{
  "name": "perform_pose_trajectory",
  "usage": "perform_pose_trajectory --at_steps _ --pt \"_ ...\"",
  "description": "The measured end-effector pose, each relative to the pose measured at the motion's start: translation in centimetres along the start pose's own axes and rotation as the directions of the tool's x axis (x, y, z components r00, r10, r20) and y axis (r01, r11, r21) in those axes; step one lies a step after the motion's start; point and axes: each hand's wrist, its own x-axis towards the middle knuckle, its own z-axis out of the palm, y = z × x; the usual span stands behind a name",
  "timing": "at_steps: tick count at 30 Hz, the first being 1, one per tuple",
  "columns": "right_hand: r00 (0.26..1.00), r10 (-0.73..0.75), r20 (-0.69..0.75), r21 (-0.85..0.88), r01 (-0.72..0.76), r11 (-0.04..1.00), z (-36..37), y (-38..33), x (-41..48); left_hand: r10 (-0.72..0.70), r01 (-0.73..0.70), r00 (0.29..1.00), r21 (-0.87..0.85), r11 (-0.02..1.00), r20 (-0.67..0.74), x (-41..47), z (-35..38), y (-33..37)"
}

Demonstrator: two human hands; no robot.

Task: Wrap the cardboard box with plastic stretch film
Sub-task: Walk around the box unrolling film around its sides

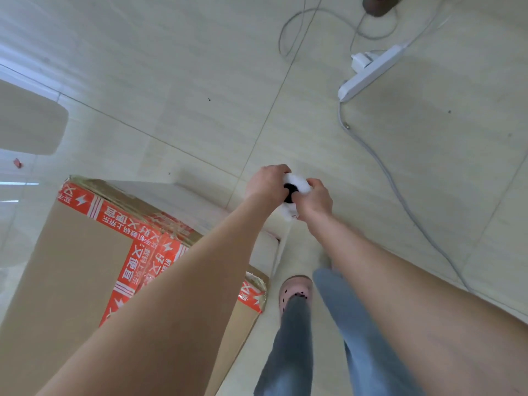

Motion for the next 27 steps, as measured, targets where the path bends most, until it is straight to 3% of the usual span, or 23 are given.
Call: perform_pose_trajectory --at_steps 6,14,19,21,23,25,27 --pt "0.999 -0.048 0.025 -0.154 0.052 0.987 0.0 -1.8 0.9 -0.040 0.040 0.999 0.066 0.997 -0.005 1.3 -1.2 0.3" --pt "0.977 -0.206 0.056 -0.355 0.213 0.910 1.6 -6.2 1.7 -0.294 0.258 0.945 -0.230 0.938 -0.141 2.7 -3.0 -2.4" --pt "0.946 -0.310 0.094 -0.362 0.323 0.874 4.1 -9.1 2.4 -0.546 0.401 0.827 -0.536 0.743 -0.137 3.3 -4.3 -5.0" --pt "0.943 -0.295 0.151 -0.373 0.331 0.867 5.3 -9.8 2.7 -0.651 0.435 0.751 -0.660 0.613 -0.110 3.2 -4.5 -5.9" --pt "0.944 -0.258 0.207 -0.393 0.322 0.861 6.2 -10.2 3.1 -0.689 0.436 0.721 -0.724 0.535 -0.076 3.1 -4.7 -6.4" --pt "0.945 -0.240 0.223 -0.404 0.313 0.860 6.8 -10.5 3.3 -0.662 0.442 0.746 -0.692 0.571 -0.070 3.3 -5.0 -6.4" --pt "0.944 -0.231 0.234 -0.413 0.312 0.856 7.1 -10.9 3.4 -0.613 0.459 0.784 -0.573 0.679 -0.099 3.5 -5.4 -6.3"
